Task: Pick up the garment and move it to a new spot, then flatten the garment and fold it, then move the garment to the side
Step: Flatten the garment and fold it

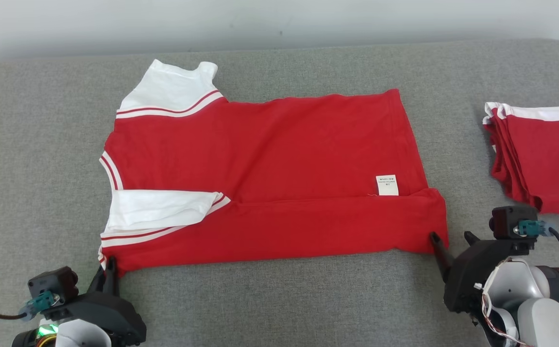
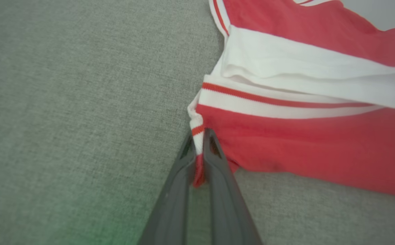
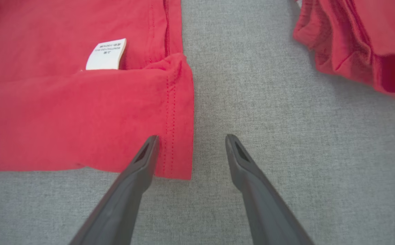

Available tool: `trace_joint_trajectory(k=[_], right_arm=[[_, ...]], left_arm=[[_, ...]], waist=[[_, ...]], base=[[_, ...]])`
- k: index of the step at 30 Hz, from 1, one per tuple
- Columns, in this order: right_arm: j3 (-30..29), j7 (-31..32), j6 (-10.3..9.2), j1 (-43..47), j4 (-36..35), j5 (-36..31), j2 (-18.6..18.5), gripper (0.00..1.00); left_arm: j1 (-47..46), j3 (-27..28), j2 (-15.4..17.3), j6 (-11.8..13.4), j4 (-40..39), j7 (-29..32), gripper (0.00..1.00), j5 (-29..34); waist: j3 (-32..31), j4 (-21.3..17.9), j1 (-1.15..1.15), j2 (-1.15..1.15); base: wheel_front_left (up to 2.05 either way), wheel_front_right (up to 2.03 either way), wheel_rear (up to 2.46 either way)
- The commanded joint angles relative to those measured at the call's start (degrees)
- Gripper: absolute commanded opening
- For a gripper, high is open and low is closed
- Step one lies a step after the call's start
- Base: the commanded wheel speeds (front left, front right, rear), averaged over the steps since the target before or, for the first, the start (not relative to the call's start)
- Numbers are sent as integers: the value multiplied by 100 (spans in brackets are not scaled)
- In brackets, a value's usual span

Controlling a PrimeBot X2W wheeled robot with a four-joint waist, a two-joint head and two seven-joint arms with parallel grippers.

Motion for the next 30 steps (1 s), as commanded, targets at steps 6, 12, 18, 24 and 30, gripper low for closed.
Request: trace_joint_trajectory(k=[6, 12, 18, 24, 30], right_arm=[[110, 209, -13, -284, 373, 17, 57, 100], [285, 548, -13, -312, 680, 94, 78, 100], [364, 566, 1, -380, 803, 180, 91, 0], [231, 367, -6, -291, 603, 259, 65, 0], [31, 221, -6, 60, 294, 600, 65, 0]], left_arm=[[-69, -15, -12, -25, 178, -47, 0, -80], [-157, -53, -36, -90, 285, -118, 0, -89], [-200, -136, -43, -224, 375, -248, 0, -20], [-161, -193, -53, -353, 371, -449, 0, 9], [241, -83, -62, -433, 237, -603, 0, -181]], waist=[[83, 72, 1, 0], [112, 127, 1, 0], [127, 146, 1, 0], [37, 129, 1, 0], [-228, 62, 1, 0]], base=[[0, 0, 0], [0, 0, 0], [0, 0, 0], [0, 0, 0], [0, 0, 0]])
